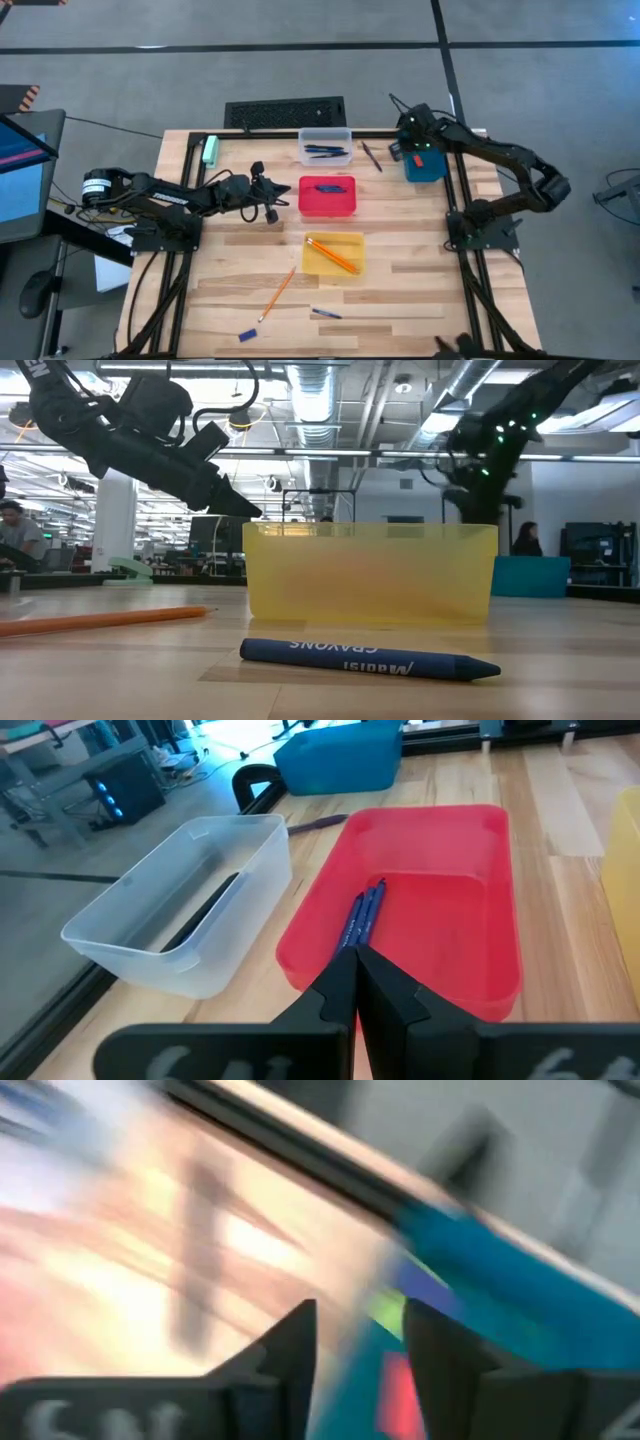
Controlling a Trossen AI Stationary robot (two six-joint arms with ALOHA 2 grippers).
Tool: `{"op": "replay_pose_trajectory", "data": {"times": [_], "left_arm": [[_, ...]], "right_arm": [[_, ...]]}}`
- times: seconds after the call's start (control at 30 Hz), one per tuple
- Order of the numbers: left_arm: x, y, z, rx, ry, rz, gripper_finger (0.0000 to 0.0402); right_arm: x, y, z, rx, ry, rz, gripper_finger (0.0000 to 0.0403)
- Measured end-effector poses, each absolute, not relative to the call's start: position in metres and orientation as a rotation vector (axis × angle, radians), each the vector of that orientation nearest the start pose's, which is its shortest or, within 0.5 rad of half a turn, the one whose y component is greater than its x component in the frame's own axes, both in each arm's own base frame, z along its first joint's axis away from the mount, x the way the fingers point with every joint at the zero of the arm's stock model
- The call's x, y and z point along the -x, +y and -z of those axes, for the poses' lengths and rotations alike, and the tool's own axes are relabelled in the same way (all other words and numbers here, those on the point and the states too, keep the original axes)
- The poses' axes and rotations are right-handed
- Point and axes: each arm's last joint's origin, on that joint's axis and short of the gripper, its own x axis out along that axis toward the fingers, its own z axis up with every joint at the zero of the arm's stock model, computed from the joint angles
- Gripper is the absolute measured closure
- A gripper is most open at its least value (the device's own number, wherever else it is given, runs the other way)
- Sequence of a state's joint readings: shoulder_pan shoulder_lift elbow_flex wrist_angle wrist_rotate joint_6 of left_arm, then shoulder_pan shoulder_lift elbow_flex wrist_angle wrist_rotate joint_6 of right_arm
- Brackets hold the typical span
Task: Sort crayons/erasers/pens/pencils in bins
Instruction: Put the violet ballpen into the transparent bin
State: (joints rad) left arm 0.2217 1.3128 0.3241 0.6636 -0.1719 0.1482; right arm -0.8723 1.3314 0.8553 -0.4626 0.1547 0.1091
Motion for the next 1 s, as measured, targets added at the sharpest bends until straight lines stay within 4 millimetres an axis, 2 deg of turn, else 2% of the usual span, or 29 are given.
{"op": "replay_pose_trajectory", "data": {"times": [0.13, 0.23, 0.3, 0.43, 0.63, 0.83, 1.0], "left_arm": [[-0.221, 0.057, -0.156, -0.122, 0.354, -0.377, 0.0401], [-0.221, 0.058, -0.156, -0.113, 0.352, -0.38, 0.0401], [-0.221, 0.058, -0.156, -0.113, 0.352, -0.378, 0.0401], [-0.221, 0.058, -0.156, -0.114, 0.352, -0.378, 0.0401], [-0.221, 0.058, -0.156, -0.104, 0.359, -0.379, 0.0401], [-0.221, 0.058, -0.155, -0.105, 0.368, -0.378, 0.0401], [-0.221, 0.058, -0.155, -0.106, 0.368, -0.378, 0.0401]], "right_arm": [[-0.188, -0.199, -0.226, -0.432, 0.736, 0.801, 0.0317], [-0.2, -0.199, -0.21, -0.449, 0.78, 0.755, 0.0354], [-0.207, -0.199, -0.198, -0.47, 0.819, 0.745, 0.036], [-0.22, -0.199, -0.178, -0.476, 0.872, 0.741, 0.0338], [-0.228, -0.2, -0.156, -0.525, 0.922, 0.749, 0.0276], [-0.228, -0.202, -0.149, -0.527, 0.941, 0.784, 0.023], [-0.229, -0.204, -0.145, -0.515, 0.949, 0.825, 0.0224]]}}
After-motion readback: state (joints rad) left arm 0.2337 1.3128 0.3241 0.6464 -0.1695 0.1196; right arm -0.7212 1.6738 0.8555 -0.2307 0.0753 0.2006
